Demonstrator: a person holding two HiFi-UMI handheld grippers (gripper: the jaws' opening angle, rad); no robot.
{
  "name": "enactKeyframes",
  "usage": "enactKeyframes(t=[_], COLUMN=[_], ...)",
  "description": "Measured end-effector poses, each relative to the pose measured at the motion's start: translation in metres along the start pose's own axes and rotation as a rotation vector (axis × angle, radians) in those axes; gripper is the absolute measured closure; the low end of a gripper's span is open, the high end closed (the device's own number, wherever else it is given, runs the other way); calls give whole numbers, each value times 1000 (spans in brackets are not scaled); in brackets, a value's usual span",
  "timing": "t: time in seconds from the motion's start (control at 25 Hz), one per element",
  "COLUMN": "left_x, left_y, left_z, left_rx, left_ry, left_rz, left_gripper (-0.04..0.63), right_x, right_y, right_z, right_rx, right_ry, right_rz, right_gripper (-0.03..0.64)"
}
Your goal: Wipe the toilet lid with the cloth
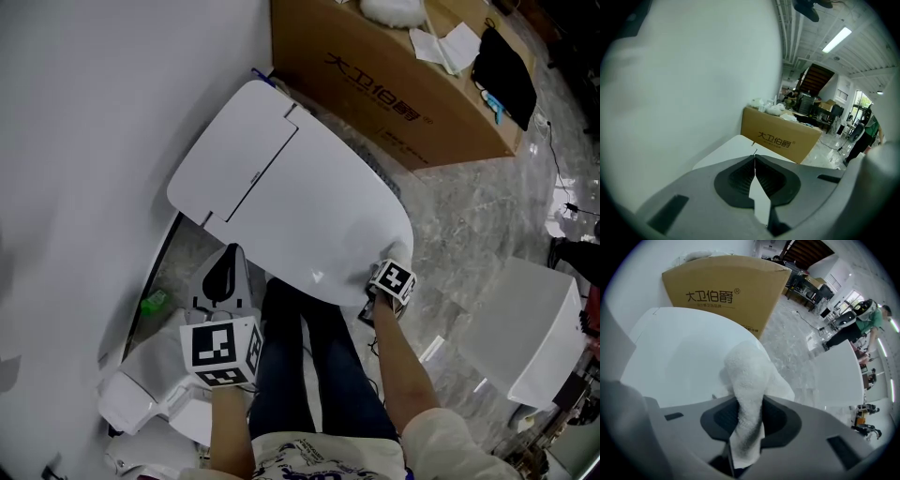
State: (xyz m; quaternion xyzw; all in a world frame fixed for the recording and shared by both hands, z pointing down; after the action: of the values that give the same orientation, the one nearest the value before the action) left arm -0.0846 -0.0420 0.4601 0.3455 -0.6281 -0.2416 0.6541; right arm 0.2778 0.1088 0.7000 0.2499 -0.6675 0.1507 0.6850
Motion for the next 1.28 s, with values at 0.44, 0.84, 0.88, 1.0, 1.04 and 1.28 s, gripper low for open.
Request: enactKeyframes(t=[0.44, 0.84, 0.88, 1.0, 1.04, 1.28], left_x=[-7, -9, -9, -9, -9, -10], left_y=[13, 25, 25, 27, 28, 31], left_z=[27, 58, 60, 67, 70, 86], left_rx=[-66, -120, -124, -135, -137, -156], left_ry=[-54, -109, -114, -127, -132, -161], left_rz=[16, 34, 36, 41, 42, 47], left_gripper=[586, 586, 586, 586, 586, 586], right_x=[-3, 0, 0, 1, 2, 2], right_y=[-5, -30, -33, -45, -49, -66], right_z=[77, 141, 148, 175, 184, 240], right_rx=[-41, -73, -82, -122, -141, -263], right_ry=[-42, -62, -66, -78, -80, -96], right_rz=[2, 19, 16, 14, 16, 17], right_gripper=[515, 515, 515, 515, 515, 515])
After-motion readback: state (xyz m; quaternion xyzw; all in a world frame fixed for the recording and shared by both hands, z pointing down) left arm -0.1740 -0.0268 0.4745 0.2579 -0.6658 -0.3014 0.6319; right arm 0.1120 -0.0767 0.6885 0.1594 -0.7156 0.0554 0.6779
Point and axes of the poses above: the fingertips, and each gripper's own axes: x forward along the fingers, z to its left, y out of its underside, the point moved 7 cm from there along -x, backward along the fingers, and after that the axes turned 15 degrees about -y, right-handed, at the moved point
